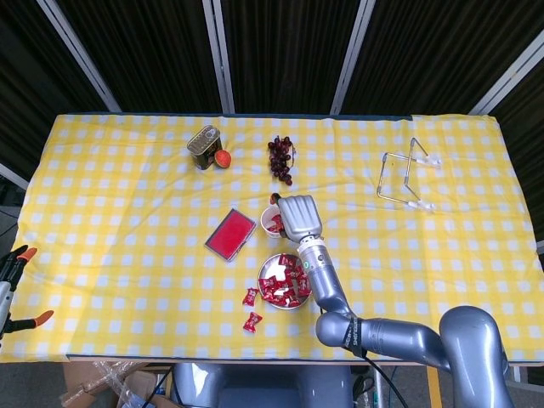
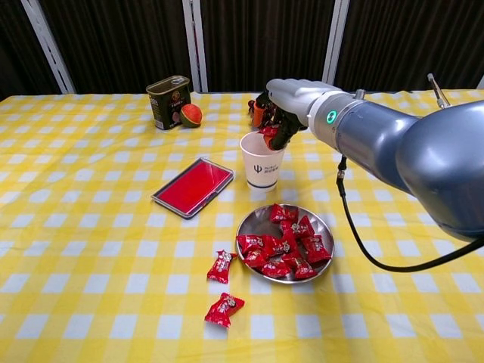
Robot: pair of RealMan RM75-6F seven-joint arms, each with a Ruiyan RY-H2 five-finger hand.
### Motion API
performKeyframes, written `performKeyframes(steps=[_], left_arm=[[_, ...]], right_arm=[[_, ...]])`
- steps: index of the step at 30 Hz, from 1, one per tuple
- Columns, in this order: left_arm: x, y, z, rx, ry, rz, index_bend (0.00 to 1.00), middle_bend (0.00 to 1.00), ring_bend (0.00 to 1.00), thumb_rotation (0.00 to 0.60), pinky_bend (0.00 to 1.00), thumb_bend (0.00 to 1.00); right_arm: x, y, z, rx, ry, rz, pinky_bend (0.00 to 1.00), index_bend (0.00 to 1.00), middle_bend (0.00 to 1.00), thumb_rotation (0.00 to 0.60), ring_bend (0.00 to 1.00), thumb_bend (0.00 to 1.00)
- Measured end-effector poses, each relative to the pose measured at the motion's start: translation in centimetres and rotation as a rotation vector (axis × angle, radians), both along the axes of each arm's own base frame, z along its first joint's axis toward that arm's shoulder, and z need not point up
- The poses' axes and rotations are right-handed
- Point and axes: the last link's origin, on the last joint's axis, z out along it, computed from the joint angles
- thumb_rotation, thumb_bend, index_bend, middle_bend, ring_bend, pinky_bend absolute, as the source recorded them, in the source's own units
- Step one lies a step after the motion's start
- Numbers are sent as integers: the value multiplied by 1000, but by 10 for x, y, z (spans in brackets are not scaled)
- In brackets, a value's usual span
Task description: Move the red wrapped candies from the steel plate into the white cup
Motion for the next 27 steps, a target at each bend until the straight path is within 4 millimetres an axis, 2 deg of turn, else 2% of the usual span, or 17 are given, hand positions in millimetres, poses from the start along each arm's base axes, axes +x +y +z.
performKeyframes(steps=[8,18,27], left_arm=[[0,0,0,4,-3,-2,0,0,0,600,0,25],[0,0,1,4,-6,-1,0,0,0,600,0,25],[0,0,1,3,-8,-2,0,0,0,600,0,25]], right_arm=[[2,5,-1,-5,-4,9,998,162,780,600,878,457],[8,6,-2,-23,-10,31,998,120,756,600,846,363],[9,6,-1,-52,-5,50,998,114,749,600,837,341]])
